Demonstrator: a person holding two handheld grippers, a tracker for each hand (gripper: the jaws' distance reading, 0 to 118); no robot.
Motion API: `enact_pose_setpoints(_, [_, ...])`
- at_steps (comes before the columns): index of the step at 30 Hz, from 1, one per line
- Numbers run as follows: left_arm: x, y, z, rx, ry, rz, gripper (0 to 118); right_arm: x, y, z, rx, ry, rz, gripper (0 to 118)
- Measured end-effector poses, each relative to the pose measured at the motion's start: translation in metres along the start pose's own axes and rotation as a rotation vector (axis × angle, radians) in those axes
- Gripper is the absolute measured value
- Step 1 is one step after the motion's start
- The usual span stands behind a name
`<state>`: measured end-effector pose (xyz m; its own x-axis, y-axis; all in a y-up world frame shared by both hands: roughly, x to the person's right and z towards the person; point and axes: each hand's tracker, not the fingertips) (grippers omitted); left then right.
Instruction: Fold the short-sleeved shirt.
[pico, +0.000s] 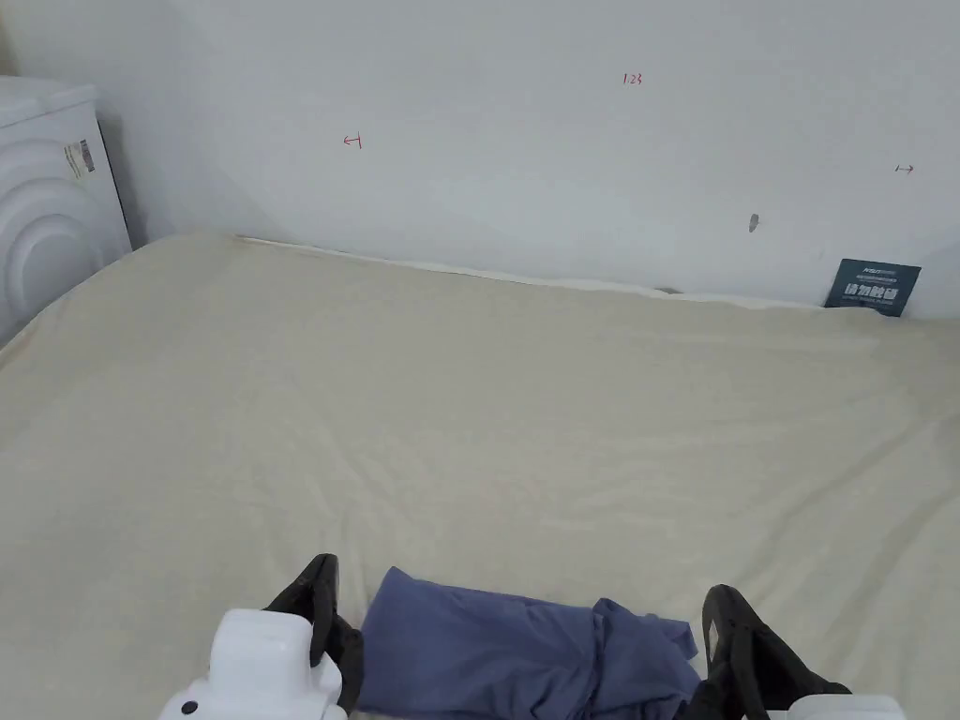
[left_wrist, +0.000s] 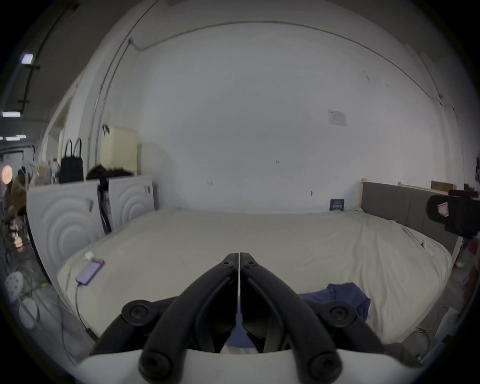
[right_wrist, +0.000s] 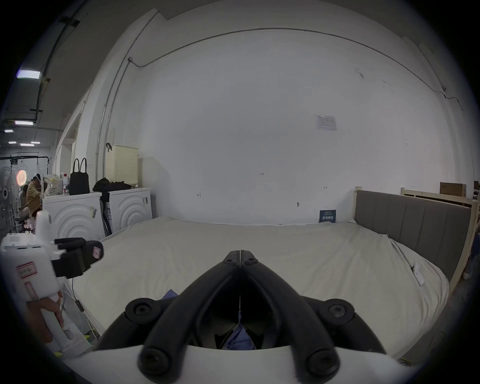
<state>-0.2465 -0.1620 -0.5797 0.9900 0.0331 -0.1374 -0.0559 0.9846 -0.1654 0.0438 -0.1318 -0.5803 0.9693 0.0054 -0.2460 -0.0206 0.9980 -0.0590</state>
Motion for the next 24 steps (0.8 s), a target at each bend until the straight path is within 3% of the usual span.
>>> enact_pose_setpoints(1, [-0.004,-0.004,-0.010,-0.027,-0.027,-0.005,28,0.000,0.000,0.000,-0.003,0.002,0.006,0])
enact_pose_setpoints(3, [-0.014,-0.012,-0.046,-0.182,-0.096,0.010,97,0.002,0.000,0.000,-0.011,0.000,0.016,0])
enact_pose_setpoints(4, [-0.017,-0.018,-0.065,-0.265,-0.133,0.013,118,0.003,-0.001,-0.001,-0.016,-0.002,0.016,0])
enact_pose_setpoints(6, [-0.026,-0.038,-0.111,-0.371,-0.199,0.038,118,0.007,-0.004,-0.003,-0.034,-0.009,0.010,0])
enact_pose_setpoints(9, [-0.035,-0.070,-0.180,-0.484,-0.134,0.064,118,0.014,-0.010,-0.007,-0.060,-0.028,0.011,0])
enact_pose_setpoints(14, [-0.045,-0.125,-0.218,-0.622,-0.124,0.075,111,0.027,-0.018,-0.010,-0.099,-0.060,0.013,0])
enact_pose_setpoints(16, [-0.044,-0.140,-0.228,-0.675,-0.126,0.076,89,0.032,-0.020,-0.010,-0.110,-0.075,0.020,0])
enact_pose_setpoints(18, [-0.036,-0.134,-0.210,-0.581,-0.122,0.028,87,0.037,-0.021,-0.012,-0.119,-0.090,0.026,0])
enact_pose_setpoints(19, [-0.035,-0.133,-0.206,-0.618,-0.140,0.043,76,0.038,-0.021,-0.013,-0.122,-0.099,0.025,0])
enact_pose_setpoints(21, [-0.031,-0.132,-0.195,-0.603,-0.163,0.023,42,0.041,-0.023,-0.018,-0.129,-0.106,0.011,0])
enact_pose_setpoints(22, [-0.027,-0.130,-0.191,-0.605,-0.225,0.041,15,0.042,-0.024,-0.021,-0.132,-0.105,0.003,0])
enact_pose_setpoints(24, [-0.022,-0.132,-0.184,-0.597,-0.211,0.017,13,0.041,-0.024,-0.024,-0.139,-0.109,0.001,0])
